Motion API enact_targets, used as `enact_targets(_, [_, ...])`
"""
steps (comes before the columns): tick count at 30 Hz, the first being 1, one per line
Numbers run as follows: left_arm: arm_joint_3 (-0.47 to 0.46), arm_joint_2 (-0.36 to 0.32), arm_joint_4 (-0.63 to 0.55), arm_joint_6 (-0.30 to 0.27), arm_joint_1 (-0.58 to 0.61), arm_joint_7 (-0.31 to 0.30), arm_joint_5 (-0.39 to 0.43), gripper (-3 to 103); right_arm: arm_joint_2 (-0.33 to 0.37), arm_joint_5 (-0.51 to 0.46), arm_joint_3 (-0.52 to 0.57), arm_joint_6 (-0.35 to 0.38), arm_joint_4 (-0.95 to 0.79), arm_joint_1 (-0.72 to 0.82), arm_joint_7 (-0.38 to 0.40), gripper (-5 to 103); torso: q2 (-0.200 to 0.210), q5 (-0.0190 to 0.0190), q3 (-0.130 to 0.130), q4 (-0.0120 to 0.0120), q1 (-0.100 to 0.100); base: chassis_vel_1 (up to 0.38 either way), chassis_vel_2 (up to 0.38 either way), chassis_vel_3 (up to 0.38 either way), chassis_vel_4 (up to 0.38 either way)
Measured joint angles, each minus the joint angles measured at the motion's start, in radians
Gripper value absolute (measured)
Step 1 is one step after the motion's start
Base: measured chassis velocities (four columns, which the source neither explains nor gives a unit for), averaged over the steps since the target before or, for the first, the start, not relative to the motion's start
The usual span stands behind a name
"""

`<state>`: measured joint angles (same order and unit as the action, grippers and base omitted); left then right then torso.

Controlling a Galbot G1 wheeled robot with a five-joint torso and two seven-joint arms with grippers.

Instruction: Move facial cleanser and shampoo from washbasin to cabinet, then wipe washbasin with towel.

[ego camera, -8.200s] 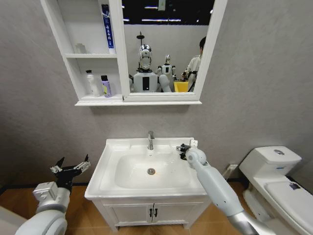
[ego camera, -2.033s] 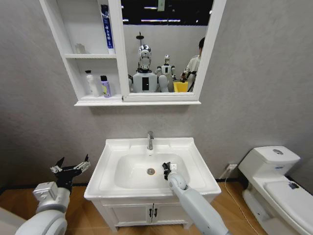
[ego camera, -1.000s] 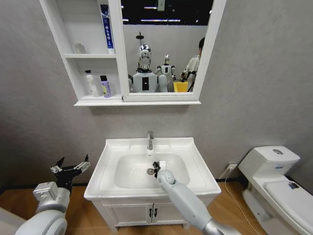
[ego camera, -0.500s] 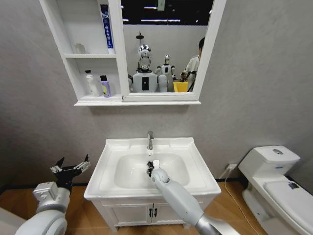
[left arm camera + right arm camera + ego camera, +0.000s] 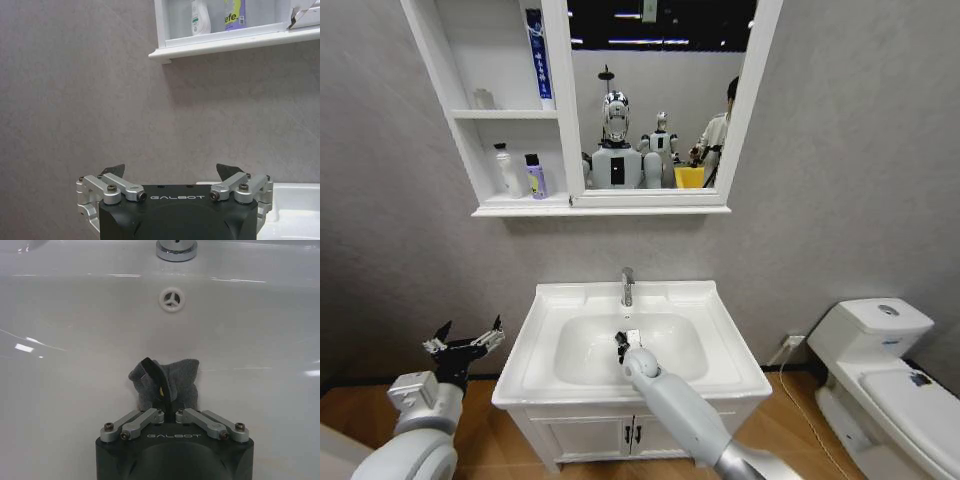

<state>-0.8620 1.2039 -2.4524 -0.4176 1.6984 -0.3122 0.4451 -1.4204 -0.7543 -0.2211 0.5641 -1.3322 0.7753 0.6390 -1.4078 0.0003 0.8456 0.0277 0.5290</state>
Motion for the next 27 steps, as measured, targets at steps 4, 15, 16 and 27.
enact_targets(4, [0.000,0.000,0.000,0.000,0.000,0.000,0.000,100,0.021,-0.004,0.012,0.002,-0.028,0.019,0.007,5,0.000,0.0000,0.000,0.0000,0.000,0.000,0.000,0.000,0.000])
enact_targets(15, [0.000,0.000,0.000,0.000,0.000,0.000,0.000,100,0.073,-0.004,0.060,0.004,-0.078,0.078,0.010,5,0.000,0.0001,0.000,-0.0002,0.000,0.000,0.000,0.000,0.000])
enact_targets(16, [0.000,0.000,0.000,0.000,0.000,0.000,0.000,100,0.073,-0.004,0.060,0.004,-0.078,0.078,0.010,5,0.000,0.0001,0.000,-0.0002,0.000,0.000,0.000,0.000,0.000])
enact_targets(27, [0.000,0.000,0.000,0.000,0.000,0.000,0.000,100,0.115,0.037,0.105,0.002,-0.114,0.115,-0.001,5,0.000,-0.0001,0.000,0.0000,0.000,0.000,0.000,0.000,0.000])
